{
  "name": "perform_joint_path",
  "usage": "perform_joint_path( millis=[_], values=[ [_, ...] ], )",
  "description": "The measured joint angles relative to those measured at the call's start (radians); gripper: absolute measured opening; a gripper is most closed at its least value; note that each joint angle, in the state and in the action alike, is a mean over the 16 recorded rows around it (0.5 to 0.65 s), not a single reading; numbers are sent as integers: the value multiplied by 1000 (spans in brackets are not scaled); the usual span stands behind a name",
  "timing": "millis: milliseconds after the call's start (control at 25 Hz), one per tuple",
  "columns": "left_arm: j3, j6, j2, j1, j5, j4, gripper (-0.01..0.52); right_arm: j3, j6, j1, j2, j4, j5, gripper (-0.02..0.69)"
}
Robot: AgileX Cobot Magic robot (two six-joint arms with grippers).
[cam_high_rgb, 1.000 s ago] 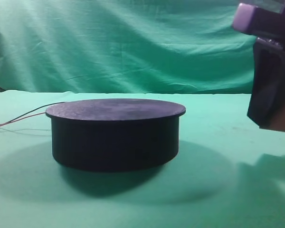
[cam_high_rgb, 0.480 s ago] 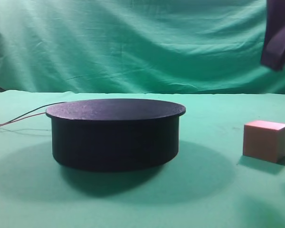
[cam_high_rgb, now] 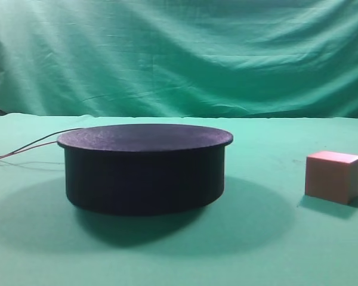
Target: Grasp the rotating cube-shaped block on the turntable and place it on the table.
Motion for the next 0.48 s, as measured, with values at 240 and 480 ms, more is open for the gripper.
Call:
perform_joint_path(
  millis=[240,480],
  values=[
    [0,0,0,0,0,0,0,70,-10,-67,-77,-94,-79,38],
    [0,0,0,0,0,0,0,234,-4,-188,-255,-147,-234,48]
  ],
)
